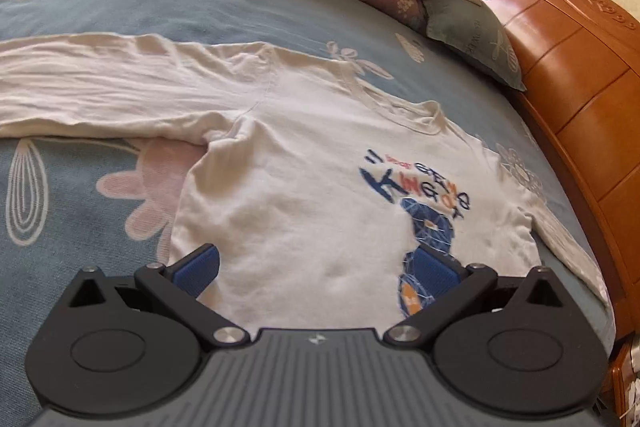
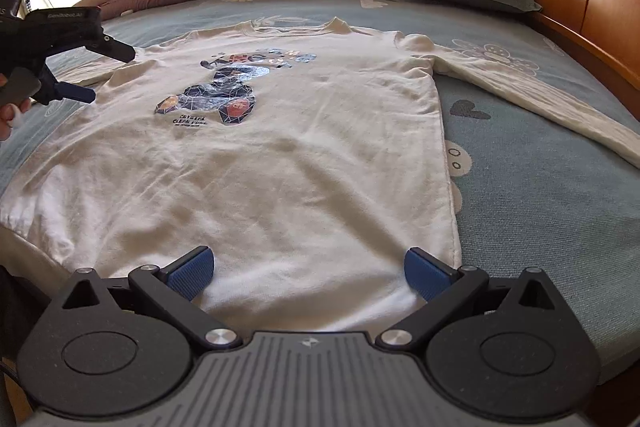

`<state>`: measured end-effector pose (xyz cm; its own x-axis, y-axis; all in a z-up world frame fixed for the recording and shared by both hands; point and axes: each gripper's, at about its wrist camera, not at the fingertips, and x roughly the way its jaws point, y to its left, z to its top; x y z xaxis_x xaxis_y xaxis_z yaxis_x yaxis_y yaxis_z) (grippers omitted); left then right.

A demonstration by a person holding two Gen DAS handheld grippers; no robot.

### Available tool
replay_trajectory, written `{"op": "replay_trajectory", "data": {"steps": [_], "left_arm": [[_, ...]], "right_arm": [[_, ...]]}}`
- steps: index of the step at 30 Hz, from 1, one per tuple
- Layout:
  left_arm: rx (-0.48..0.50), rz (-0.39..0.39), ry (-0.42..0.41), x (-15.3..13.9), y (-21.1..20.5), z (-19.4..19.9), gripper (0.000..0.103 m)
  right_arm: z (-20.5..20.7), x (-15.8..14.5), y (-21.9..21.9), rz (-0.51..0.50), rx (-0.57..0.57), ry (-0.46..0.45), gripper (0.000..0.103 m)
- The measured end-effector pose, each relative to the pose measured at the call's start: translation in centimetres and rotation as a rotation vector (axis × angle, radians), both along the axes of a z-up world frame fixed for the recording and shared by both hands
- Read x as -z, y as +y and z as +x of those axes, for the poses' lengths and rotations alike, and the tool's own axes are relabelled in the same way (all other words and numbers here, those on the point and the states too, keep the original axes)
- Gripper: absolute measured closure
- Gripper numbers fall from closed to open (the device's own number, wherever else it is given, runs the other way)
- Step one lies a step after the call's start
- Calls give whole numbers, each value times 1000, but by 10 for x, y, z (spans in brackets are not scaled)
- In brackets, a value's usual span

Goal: Fold clothes

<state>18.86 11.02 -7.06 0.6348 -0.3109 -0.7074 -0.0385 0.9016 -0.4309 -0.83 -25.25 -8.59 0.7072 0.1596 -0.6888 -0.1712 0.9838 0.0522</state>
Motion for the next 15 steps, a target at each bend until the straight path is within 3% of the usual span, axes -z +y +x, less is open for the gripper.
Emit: {"op": "replay_trajectory", "data": {"steps": [6, 15], "left_arm": [[67, -9, 4, -15, 3, -5, 1], [68, -20, -21, -20, -5, 92, 1]], "right_arm": [[-2, -1, -12, 87, 4, -20, 0], [-1, 0, -15, 117, 8, -28, 0]]}}
